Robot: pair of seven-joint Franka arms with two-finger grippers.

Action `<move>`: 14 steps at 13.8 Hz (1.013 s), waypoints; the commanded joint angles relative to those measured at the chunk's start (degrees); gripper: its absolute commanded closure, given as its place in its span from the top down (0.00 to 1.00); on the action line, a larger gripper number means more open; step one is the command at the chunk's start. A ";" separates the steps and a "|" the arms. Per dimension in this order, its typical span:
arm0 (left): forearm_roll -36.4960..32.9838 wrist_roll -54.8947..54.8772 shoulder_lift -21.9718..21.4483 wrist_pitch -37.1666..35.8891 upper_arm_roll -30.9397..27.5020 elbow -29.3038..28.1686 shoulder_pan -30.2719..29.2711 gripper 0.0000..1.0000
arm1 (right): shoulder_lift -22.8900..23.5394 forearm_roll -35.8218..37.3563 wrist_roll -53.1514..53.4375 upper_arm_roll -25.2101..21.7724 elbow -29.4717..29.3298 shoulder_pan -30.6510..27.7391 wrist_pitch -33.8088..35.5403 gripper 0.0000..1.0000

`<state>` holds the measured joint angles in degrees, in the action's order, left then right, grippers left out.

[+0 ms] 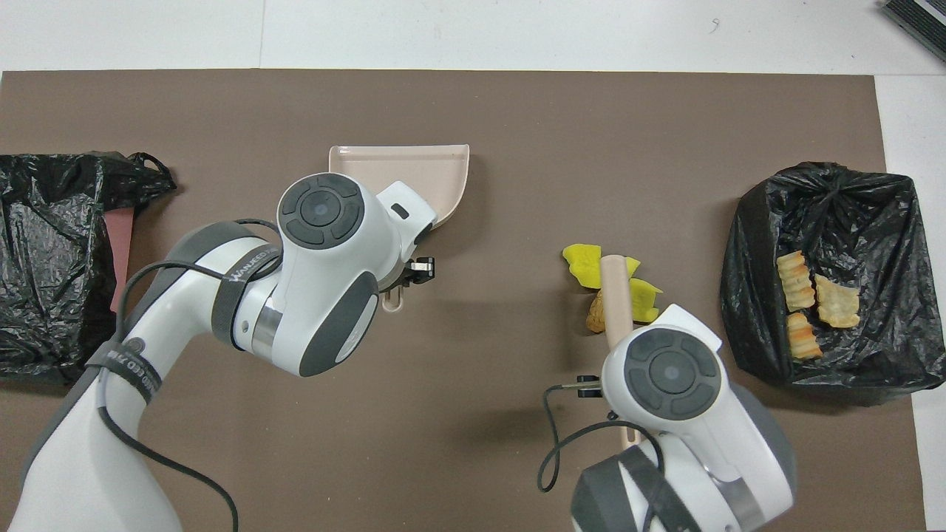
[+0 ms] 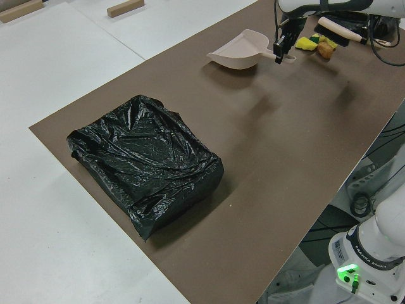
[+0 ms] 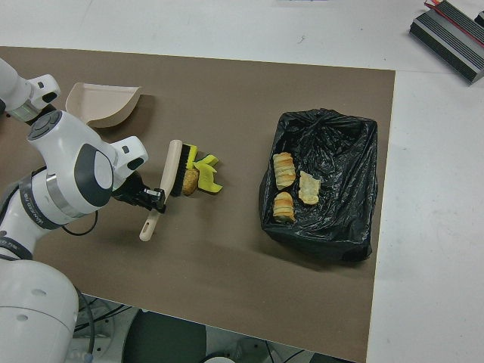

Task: Sweep and dump trash in bin
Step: 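Grasp the dustpan with the left gripper while the right gripper takes the brush, then sweep the yellow sponges into the dustpan with the right gripper's brush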

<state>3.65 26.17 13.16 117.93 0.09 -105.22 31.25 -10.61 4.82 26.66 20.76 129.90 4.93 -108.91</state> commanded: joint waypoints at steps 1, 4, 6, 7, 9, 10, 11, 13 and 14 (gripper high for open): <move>-0.14 -5.40 -9.97 0.03 0.26 -10.68 -0.93 0.00 | -0.29 3.26 -5.64 0.87 1.49 -5.17 -0.34 0.00; -0.14 -11.11 -18.31 -0.42 0.26 -19.55 -1.72 0.00 | -0.20 5.47 -13.27 0.87 2.72 -11.15 -1.22 0.00; -0.14 -14.81 -23.68 -0.42 0.26 -25.54 -1.81 0.00 | 0.06 5.99 -18.64 0.87 3.25 -15.20 -1.57 0.00; -0.14 -16.92 -25.53 -1.20 0.26 -26.78 -2.51 0.00 | 0.76 7.04 -18.93 0.87 4.38 -15.91 -2.36 0.00; -0.14 -19.13 -26.25 -2.26 0.26 -27.32 -3.48 0.00 | 2.69 7.23 -18.76 0.95 4.92 -15.91 -4.38 0.00; -0.14 -20.79 -26.34 -3.74 0.17 -27.32 -3.66 0.00 | 3.48 7.23 -18.32 1.04 5.01 -15.91 -4.73 0.00; -0.14 -22.63 -26.51 -4.54 0.26 -27.32 -4.53 0.00 | 4.71 7.05 -17.36 1.13 5.01 -15.22 -5.26 0.00; -0.14 -25.88 -26.52 -4.81 0.17 -27.32 -5.94 0.00 | 7.17 6.44 -14.99 1.30 5.01 -13.55 -7.45 0.00; -0.14 -28.69 -26.34 -4.90 0.26 -27.32 -8.20 0.00 | 7.53 5.48 -13.41 1.30 4.92 -11.89 -7.98 0.00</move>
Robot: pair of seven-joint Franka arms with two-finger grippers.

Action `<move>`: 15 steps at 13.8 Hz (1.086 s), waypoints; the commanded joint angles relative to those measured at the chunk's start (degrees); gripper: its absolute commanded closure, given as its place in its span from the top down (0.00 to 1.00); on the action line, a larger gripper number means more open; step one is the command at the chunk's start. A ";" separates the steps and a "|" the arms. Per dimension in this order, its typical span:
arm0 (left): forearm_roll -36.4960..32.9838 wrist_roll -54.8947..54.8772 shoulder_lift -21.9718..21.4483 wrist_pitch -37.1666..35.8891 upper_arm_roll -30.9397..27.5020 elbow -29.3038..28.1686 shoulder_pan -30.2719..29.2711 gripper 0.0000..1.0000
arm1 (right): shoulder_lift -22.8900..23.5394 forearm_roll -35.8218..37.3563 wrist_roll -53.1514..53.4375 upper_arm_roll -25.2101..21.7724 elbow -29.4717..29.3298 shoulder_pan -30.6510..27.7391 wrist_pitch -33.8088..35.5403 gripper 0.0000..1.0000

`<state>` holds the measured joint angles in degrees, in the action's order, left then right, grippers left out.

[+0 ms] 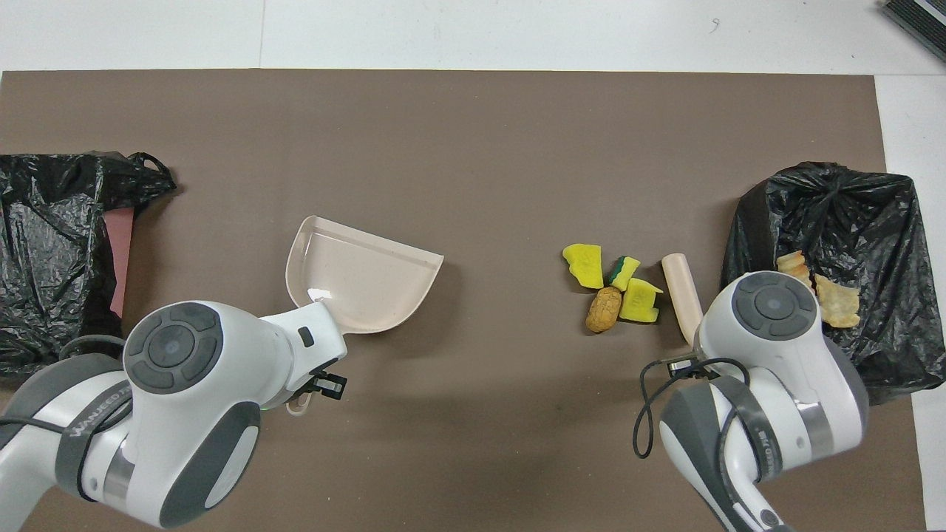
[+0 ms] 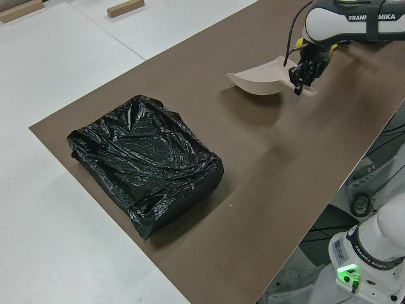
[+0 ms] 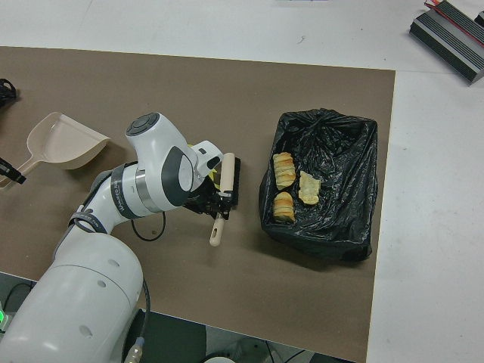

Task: Sweep and dump trash in bin
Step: 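Sweep the yellow sponges into the dustpan with the right gripper's brush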

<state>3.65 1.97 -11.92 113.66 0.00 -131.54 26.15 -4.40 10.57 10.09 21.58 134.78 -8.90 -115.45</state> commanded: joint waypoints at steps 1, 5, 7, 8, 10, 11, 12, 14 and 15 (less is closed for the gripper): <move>-0.13 -8.00 -1.17 -0.46 0.35 -1.00 -3.91 0.00 | 2.37 -2.63 4.92 0.48 -0.13 3.87 -1.79 0.00; 0.13 -22.69 0.32 0.60 0.26 -0.57 -7.25 0.00 | 3.26 -8.80 7.75 0.48 -0.66 7.31 -3.02 0.00; 0.13 -29.10 0.93 0.95 0.26 -0.04 -7.25 0.00 | 3.34 -10.82 8.37 0.48 -1.10 9.24 -3.20 0.00; 0.13 -32.79 1.02 2.17 0.26 -0.04 -7.43 0.00 | 3.26 -11.27 8.45 0.48 -1.10 9.95 -3.29 0.00; -0.13 -42.79 1.29 3.67 0.26 0.05 -8.65 0.00 | 3.17 -12.50 9.94 0.48 -1.10 11.53 -3.37 0.00; -0.22 -47.37 2.25 4.81 0.26 0.92 -8.22 0.00 | 3.17 -12.59 10.99 0.48 -1.10 11.54 -4.42 0.00; -0.48 -51.24 2.52 5.43 0.26 1.45 -7.96 0.00 | 3.17 -12.59 11.61 0.48 -1.01 11.62 -5.56 0.00; -3.10 -55.22 3.22 6.13 0.70 2.33 -7.69 0.00 | 3.17 -12.59 12.84 0.48 -1.01 11.63 -6.36 0.00; -4.95 -55.58 3.57 5.96 0.79 2.94 -6.21 0.00 | 3.26 -12.50 12.94 0.39 -0.92 11.54 -6.80 0.00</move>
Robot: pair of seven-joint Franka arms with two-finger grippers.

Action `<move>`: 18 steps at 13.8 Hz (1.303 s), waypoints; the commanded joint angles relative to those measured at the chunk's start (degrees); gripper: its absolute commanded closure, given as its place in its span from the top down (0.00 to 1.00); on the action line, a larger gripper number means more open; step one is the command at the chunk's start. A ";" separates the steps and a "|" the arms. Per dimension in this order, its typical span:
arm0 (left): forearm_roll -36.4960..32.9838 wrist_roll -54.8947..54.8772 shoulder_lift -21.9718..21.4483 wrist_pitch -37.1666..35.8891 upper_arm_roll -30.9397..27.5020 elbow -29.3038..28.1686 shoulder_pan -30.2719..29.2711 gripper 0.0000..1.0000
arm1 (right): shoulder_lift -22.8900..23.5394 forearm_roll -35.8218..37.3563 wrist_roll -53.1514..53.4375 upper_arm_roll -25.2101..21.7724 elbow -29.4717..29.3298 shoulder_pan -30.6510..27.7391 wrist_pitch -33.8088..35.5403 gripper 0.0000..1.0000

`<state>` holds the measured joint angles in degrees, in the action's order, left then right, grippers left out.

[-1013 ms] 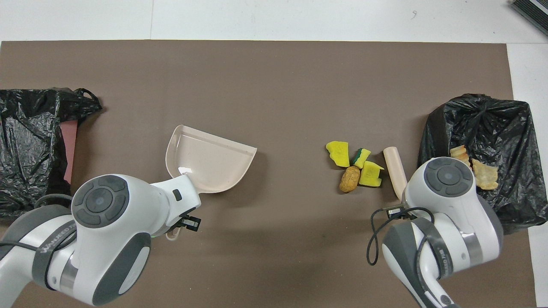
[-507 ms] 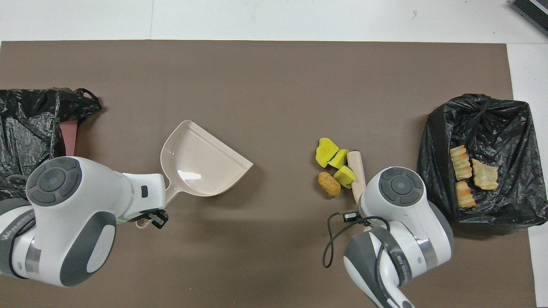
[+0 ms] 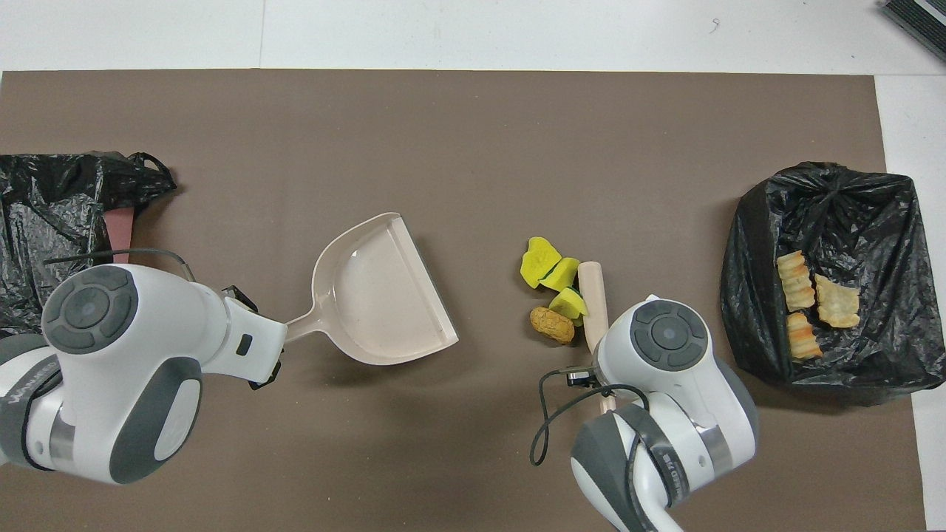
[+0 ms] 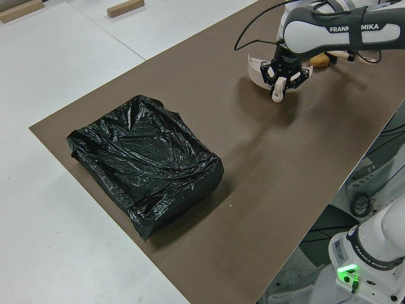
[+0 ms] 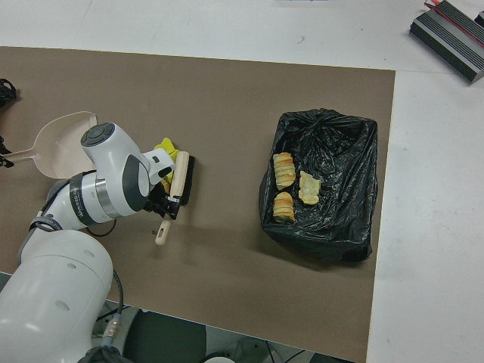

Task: Sweep and dump trash in bin
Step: 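Sweep the yellow sponges into the dustpan with the right gripper's brush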

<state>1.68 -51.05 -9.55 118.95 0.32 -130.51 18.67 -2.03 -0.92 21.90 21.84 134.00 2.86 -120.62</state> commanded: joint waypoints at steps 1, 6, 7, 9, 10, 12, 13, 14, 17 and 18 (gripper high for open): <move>-3.95 -2.48 2.15 -0.20 0.38 2.19 2.33 0.00 | 0.89 -0.93 0.69 0.05 0.12 -0.31 -3.29 0.00; -8.61 6.37 4.96 -4.94 0.73 4.20 8.21 0.00 | 2.81 -0.93 1.82 0.14 0.56 -0.32 -5.15 0.00; -8.71 8.49 5.41 -6.26 0.82 5.09 8.31 0.00 | 3.87 -0.84 3.05 0.22 0.30 -0.14 -5.33 0.00; -8.80 10.70 5.50 -7.15 0.82 5.27 10.15 0.00 | 4.23 -0.84 2.45 0.22 -0.05 2.57 -5.51 0.00; -9.23 11.93 6.11 -7.24 0.82 5.36 10.77 0.00 | 4.58 -0.93 2.10 0.22 -0.58 3.63 -5.16 0.00; -9.85 12.99 6.38 -7.41 0.91 5.36 12.26 0.00 | 5.45 -3.46 0.17 0.31 -1.64 6.79 -3.76 0.00; -9.85 12.99 6.38 -7.24 0.91 5.27 12.27 0.00 | 5.46 -7.65 -2.19 0.31 -2.42 8.02 -2.36 0.00; -9.85 12.99 6.56 -7.15 0.91 5.27 12.27 0.00 | 5.37 -12.05 -3.17 0.31 -4.26 9.78 0.79 0.00; -10.11 12.91 6.65 -4.87 1.09 3.87 13.06 0.00 | 5.29 -18.04 -2.74 0.31 -7.35 13.83 3.90 0.00; -10.12 12.64 6.56 -4.69 1.09 3.78 13.06 0.00 | 4.94 -20.94 -2.74 0.31 -7.79 14.45 3.72 0.00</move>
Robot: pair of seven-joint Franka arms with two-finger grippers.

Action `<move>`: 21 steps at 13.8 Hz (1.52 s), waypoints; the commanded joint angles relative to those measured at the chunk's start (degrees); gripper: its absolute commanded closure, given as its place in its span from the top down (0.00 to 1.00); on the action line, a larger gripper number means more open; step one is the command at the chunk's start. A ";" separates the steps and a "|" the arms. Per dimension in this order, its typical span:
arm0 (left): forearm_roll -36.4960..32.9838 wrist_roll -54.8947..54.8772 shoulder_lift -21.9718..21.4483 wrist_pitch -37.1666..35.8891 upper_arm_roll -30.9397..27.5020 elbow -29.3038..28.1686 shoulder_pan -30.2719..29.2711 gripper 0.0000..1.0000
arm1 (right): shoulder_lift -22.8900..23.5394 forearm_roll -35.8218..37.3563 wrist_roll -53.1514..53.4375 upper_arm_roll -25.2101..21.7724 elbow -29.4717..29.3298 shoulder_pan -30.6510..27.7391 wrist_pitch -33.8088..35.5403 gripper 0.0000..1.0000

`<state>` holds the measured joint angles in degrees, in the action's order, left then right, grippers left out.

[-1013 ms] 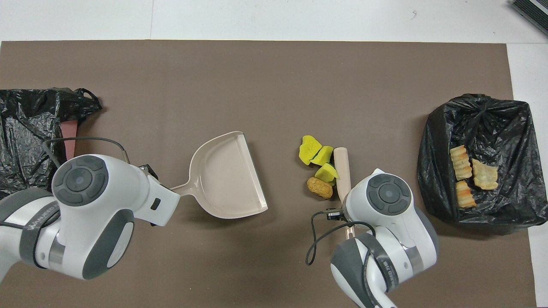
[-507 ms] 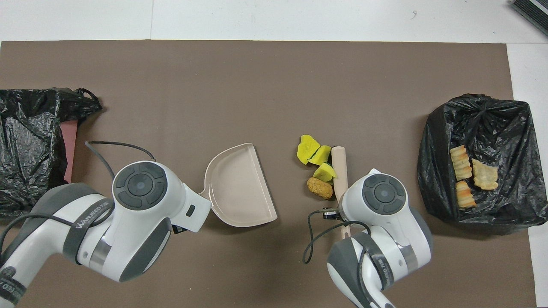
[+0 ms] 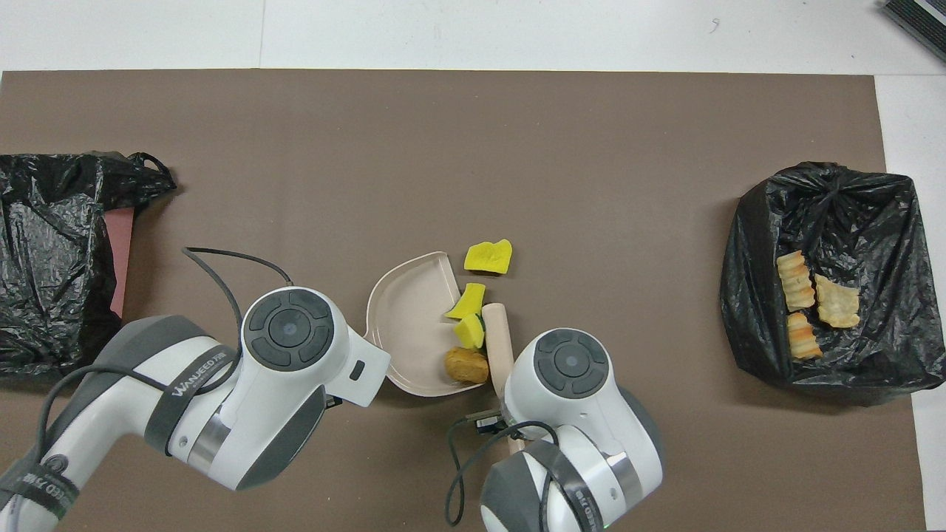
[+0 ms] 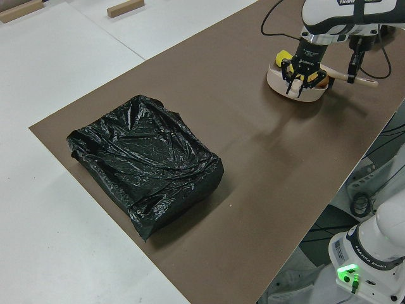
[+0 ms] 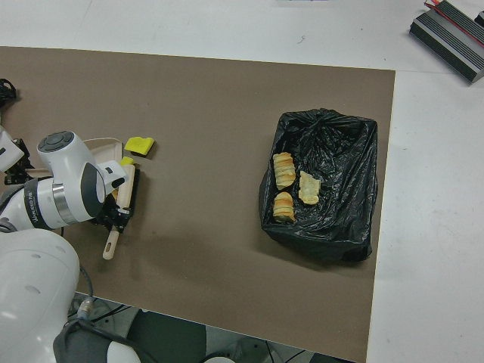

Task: Sweep and dump trash in bin
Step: 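Sweep the yellow sponges into the dustpan with the right gripper's brush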

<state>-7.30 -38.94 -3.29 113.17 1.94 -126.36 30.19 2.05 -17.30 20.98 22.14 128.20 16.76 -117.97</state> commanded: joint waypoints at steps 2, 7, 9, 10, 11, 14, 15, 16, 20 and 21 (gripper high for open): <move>-1.14 -0.43 -0.14 3.62 -0.53 -2.04 1.54 0.00 | -0.54 -5.81 -1.39 -0.08 -4.62 0.48 4.22 0.00; -0.88 -7.46 -0.40 6.62 -0.53 -3.72 -1.45 0.00 | -4.77 4.07 -1.82 -0.87 -7.27 -5.24 13.65 0.00; -0.35 -6.77 0.03 6.10 -0.53 -2.94 -1.97 0.00 | -2.68 11.73 -5.31 -0.96 -9.45 -8.03 13.39 0.00; -0.09 -6.24 0.47 5.66 -0.53 -1.89 -1.98 0.00 | -0.49 15.42 -8.38 -0.78 -12.33 -10.14 13.91 0.00; 0.44 -6.06 0.74 4.52 -0.53 -1.44 -2.06 0.00 | 2.49 19.81 -9.98 -0.70 -15.76 -11.12 14.35 0.00; 1.58 0.34 0.65 3.29 -0.53 -1.43 -1.54 0.00 | 9.71 30.37 -10.52 -0.52 -21.05 -10.52 13.83 0.00; 1.58 0.45 0.56 3.28 -0.53 -1.44 -1.54 0.00 | 11.65 31.70 -10.52 -0.43 -21.59 -10.25 13.65 0.00; 1.58 0.53 0.39 3.46 -0.53 -1.78 -1.54 0.00 | 13.49 32.41 -10.52 -0.34 -21.85 -9.38 13.21 0.00; 1.76 -0.43 -0.31 4.42 -0.45 -3.54 -1.54 0.00 | 15.98 22.10 -9.91 -0.17 -22.04 -5.95 14.78 0.00; 1.76 -0.35 -0.66 5.82 -0.53 -4.50 -1.36 0.00 | 15.62 18.31 -10.08 0.27 -21.94 -5.51 16.18 0.00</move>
<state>-6.04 -39.86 -2.96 117.52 1.43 -128.88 28.83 18.23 6.67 11.41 21.43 107.22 11.68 -104.75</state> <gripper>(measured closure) 0.683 0.744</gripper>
